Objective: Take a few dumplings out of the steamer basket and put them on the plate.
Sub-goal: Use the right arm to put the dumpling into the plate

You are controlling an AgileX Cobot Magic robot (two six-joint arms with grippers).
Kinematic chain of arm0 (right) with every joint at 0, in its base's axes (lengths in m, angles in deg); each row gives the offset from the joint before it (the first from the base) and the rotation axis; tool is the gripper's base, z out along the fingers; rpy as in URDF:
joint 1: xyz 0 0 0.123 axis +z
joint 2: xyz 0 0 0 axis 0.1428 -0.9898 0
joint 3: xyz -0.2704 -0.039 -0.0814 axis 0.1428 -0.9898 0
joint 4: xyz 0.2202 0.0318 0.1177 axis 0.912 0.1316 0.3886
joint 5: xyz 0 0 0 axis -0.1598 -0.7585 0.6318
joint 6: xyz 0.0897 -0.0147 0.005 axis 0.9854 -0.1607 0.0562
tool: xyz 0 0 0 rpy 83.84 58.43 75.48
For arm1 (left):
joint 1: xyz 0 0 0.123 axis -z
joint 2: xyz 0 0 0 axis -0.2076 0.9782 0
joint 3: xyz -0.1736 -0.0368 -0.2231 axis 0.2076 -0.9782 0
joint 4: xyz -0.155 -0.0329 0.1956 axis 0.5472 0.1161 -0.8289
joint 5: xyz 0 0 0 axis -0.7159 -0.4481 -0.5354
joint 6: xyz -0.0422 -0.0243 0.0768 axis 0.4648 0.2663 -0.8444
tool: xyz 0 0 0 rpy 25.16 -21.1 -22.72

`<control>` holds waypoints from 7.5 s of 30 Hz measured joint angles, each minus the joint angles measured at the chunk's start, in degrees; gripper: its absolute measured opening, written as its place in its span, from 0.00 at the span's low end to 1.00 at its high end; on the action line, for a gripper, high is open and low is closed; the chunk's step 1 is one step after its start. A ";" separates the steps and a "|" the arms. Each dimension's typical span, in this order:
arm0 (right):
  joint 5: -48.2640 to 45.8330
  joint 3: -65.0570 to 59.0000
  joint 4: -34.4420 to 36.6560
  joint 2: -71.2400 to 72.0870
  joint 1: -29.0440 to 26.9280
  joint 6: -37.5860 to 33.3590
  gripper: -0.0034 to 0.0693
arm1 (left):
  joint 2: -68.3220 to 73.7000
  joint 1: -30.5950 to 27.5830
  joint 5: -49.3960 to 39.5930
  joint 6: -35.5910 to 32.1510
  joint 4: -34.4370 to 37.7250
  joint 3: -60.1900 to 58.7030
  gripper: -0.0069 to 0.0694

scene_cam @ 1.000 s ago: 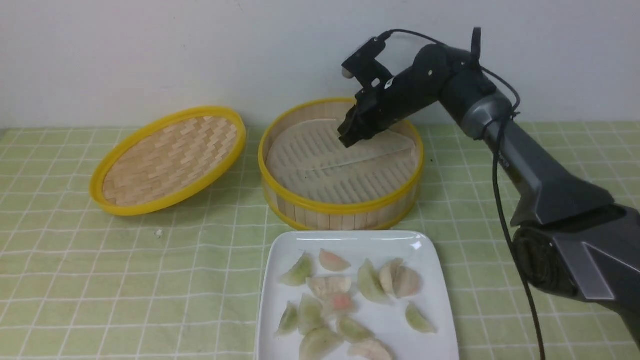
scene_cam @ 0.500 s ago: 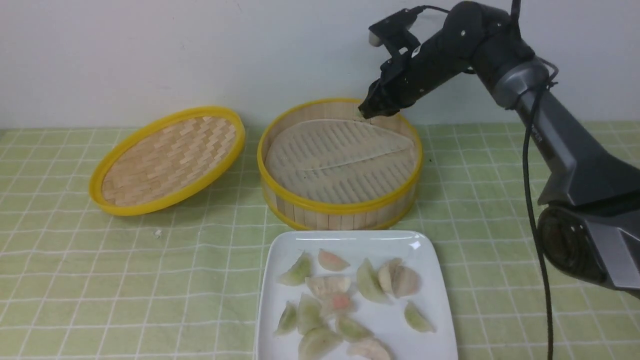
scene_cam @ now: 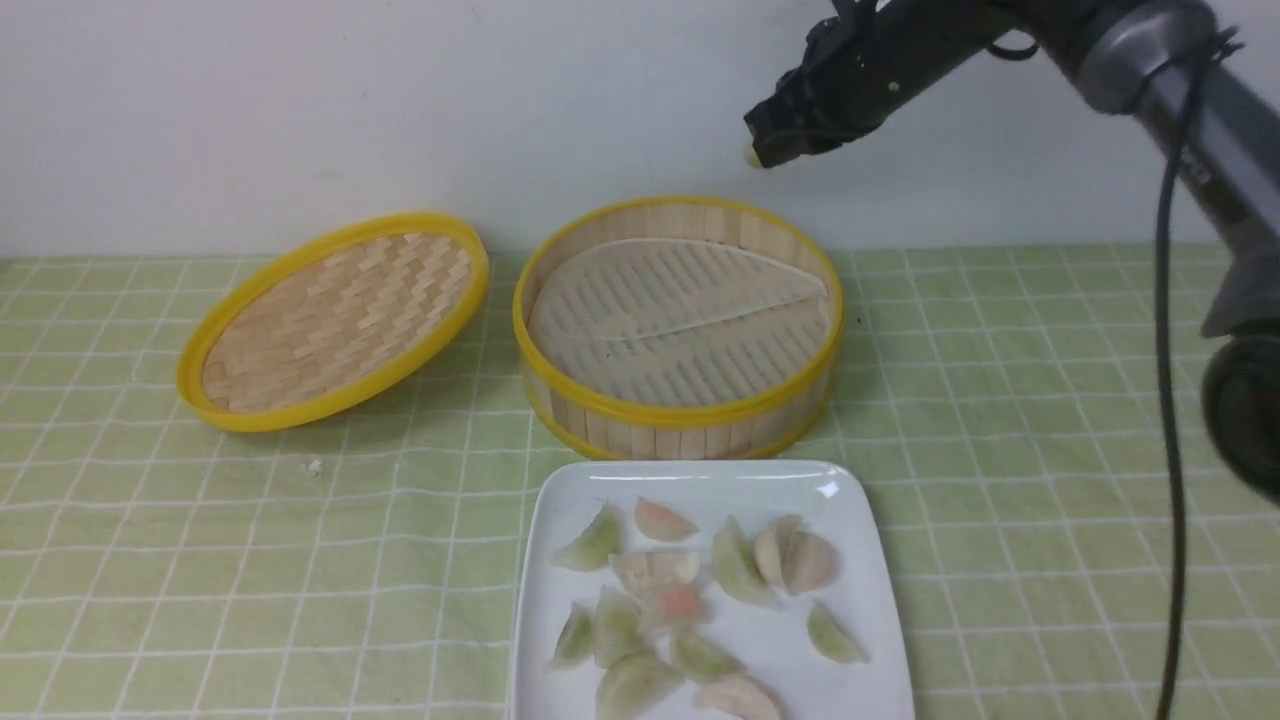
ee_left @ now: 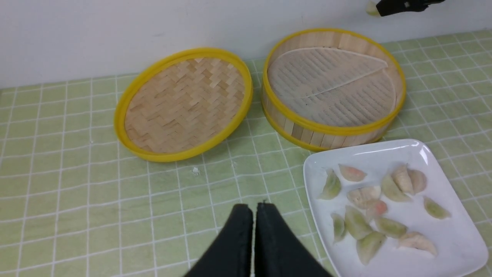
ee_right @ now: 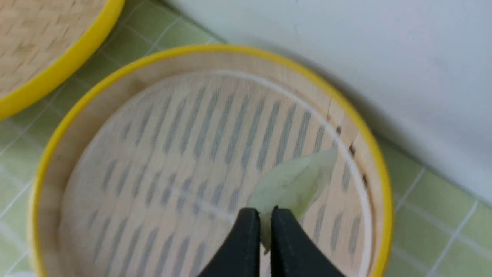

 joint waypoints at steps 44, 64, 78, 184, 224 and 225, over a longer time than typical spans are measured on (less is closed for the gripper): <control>17.86 -75.92 6.55 48.46 11.22 -2.33 0.30 | 0.00 0.00 0.00 -0.88 0.38 0.00 0.08; 33.40 -93.91 -3.42 122.50 -2.84 13.95 0.03 | 0.00 0.00 3.93 -3.77 0.70 -3.29 0.08; 46.95 -111.14 -19.92 135.32 -2.84 42.94 0.03 | -3.37 0.00 12.20 -7.62 4.05 -11.31 0.08; 33.75 -113.96 -27.72 135.37 -9.73 32.11 0.03 | -41.32 -18.73 51.72 -15.16 8.94 -79.23 0.08; 50.13 -142.84 -27.66 135.31 -16.03 26.27 0.03 | -41.32 -18.73 51.67 -15.18 8.99 -79.23 0.08; 50.13 -142.84 -27.66 135.31 -16.03 26.27 0.03 | -41.32 -18.73 51.67 -15.18 8.99 -79.23 0.08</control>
